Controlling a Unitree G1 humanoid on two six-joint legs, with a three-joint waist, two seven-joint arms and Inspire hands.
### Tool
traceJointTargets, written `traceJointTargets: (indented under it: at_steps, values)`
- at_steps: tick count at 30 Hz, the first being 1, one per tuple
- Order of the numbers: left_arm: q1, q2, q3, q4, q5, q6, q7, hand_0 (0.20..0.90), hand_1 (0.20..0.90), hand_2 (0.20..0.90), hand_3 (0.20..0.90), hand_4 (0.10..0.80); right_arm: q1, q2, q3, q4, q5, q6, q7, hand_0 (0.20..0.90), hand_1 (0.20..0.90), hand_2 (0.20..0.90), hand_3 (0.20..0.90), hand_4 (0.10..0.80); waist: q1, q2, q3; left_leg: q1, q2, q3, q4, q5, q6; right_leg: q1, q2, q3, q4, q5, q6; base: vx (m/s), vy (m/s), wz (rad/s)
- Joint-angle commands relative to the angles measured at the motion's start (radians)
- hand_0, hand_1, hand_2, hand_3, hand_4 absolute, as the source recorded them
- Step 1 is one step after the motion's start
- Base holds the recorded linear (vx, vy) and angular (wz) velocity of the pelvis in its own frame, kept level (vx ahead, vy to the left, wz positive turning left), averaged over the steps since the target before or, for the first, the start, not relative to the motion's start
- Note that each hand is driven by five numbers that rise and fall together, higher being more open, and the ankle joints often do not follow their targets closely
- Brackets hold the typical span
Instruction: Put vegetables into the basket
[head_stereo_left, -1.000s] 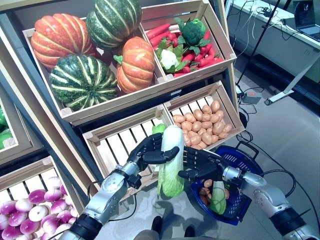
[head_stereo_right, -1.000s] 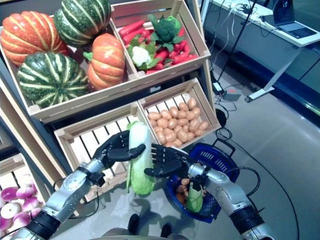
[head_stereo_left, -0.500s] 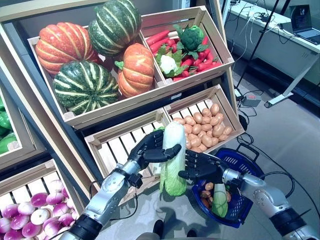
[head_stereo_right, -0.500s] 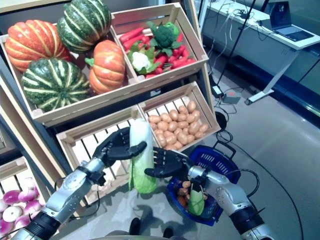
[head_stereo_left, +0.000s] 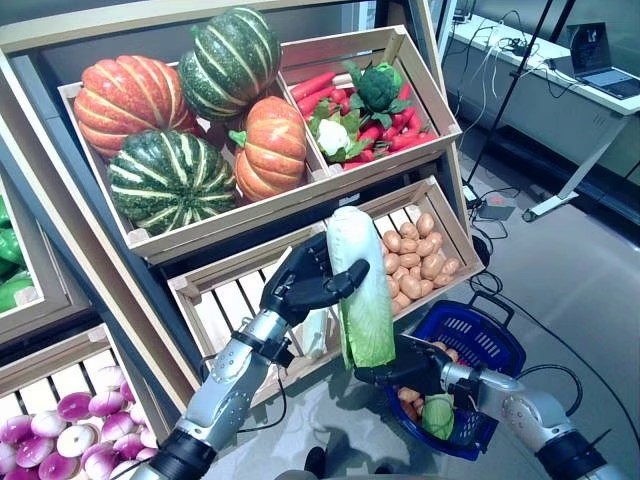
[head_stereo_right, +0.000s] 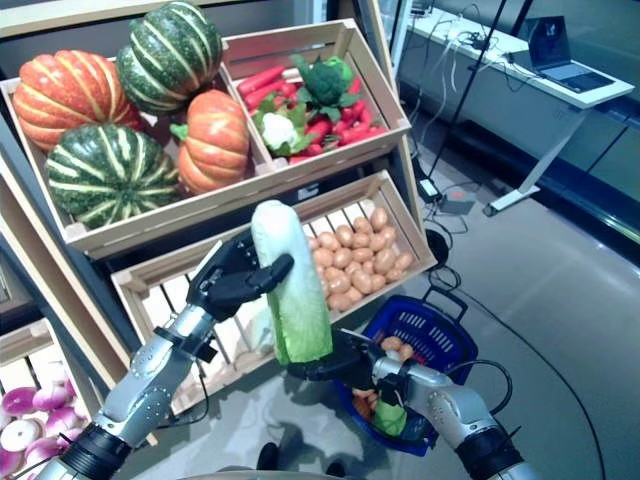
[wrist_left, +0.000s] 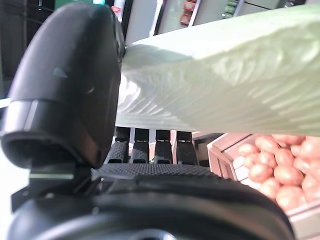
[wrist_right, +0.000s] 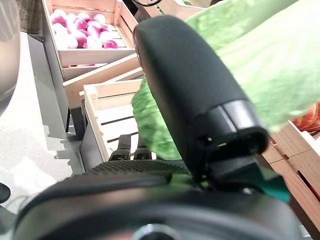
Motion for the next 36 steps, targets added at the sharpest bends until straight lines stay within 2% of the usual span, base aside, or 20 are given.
traceJointTargets:
  at_steps: [1, 10, 13, 20, 26, 30, 36]
  values:
    - [-0.107, -0.053, 0.028, -0.103, -0.098, -0.102, -0.066, 0.300, 0.300, 0.300, 0.300, 0.400, -0.038, 0.041, 0.053, -0.025, 0.056, -0.025, 0.066, 0.900, 0.900, 0.900, 0.900, 0.800, 0.010, -0.041, -0.086, 0.001, 0.000, 0.016, 0.001, -0.051, -0.006, -0.037, -0.095, 0.051, 0.001, 0.093, 0.061, 0.000, 0.000, 0.00]
    - [-0.099, -0.045, -0.025, -0.096, -0.097, 0.006, -0.129, 0.300, 0.300, 0.300, 0.300, 0.400, -0.044, 0.044, 0.078, -0.035, 0.049, -0.046, 0.094, 0.900, 0.900, 0.900, 0.900, 0.800, 0.010, -0.036, -0.092, 0.000, 0.001, 0.016, 0.001, -0.051, -0.005, -0.036, -0.095, 0.053, 0.001, 0.090, 0.063, 0.000, 0.000, 0.00]
    - [-0.095, -0.026, -0.038, -0.082, -0.066, 0.048, -0.149, 0.300, 0.300, 0.300, 0.300, 0.400, -0.044, 0.037, 0.076, -0.040, 0.049, -0.046, 0.093, 0.900, 0.900, 0.900, 0.900, 0.800, 0.007, -0.034, -0.094, 0.002, 0.002, 0.020, 0.001, -0.051, -0.005, -0.036, -0.095, 0.056, 0.001, 0.090, 0.065, 0.000, 0.000, 0.00]
    - [-0.088, 0.029, -0.046, -0.071, -0.012, 0.088, -0.179, 0.300, 0.300, 0.300, 0.300, 0.400, -0.033, 0.005, 0.067, -0.046, 0.058, -0.052, 0.087, 0.900, 0.900, 0.900, 0.900, 0.800, 0.005, -0.028, -0.094, 0.003, 0.004, 0.026, 0.001, -0.050, -0.004, -0.037, -0.095, 0.060, 0.001, 0.092, 0.068, 0.000, 0.000, 0.00]
    - [-0.073, 0.087, -0.047, -0.074, 0.031, 0.088, -0.190, 0.300, 0.300, 0.300, 0.300, 0.400, -0.020, -0.032, 0.046, -0.071, 0.077, -0.079, 0.081, 0.900, 0.900, 0.900, 0.900, 0.800, 0.005, -0.025, -0.087, 0.001, 0.003, 0.025, 0.001, -0.049, -0.004, -0.039, -0.095, 0.061, 0.001, 0.094, 0.071, 0.000, 0.000, 0.00]
    - [-0.067, 0.104, -0.035, -0.065, 0.031, 0.078, -0.200, 0.300, 0.300, 0.300, 0.300, 0.400, -0.022, -0.054, 0.022, -0.093, 0.125, -0.097, 0.088, 0.900, 0.900, 0.900, 0.900, 0.800, 0.005, -0.025, -0.082, 0.002, 0.002, 0.021, 0.001, -0.049, -0.004, -0.037, -0.093, 0.060, 0.001, 0.094, 0.070, 0.000, 0.000, 0.00]
    - [-0.053, 0.122, -0.008, -0.057, 0.058, 0.048, -0.180, 0.300, 0.300, 0.300, 0.300, 0.400, 0.007, -0.074, -0.025, -0.114, 0.108, -0.101, 0.103, 0.900, 0.900, 0.900, 0.900, 0.800, 0.002, -0.025, -0.085, 0.001, 0.002, 0.020, 0.001, -0.051, -0.002, -0.039, -0.093, 0.061, 0.001, 0.094, 0.073, 0.000, 0.000, 0.00]
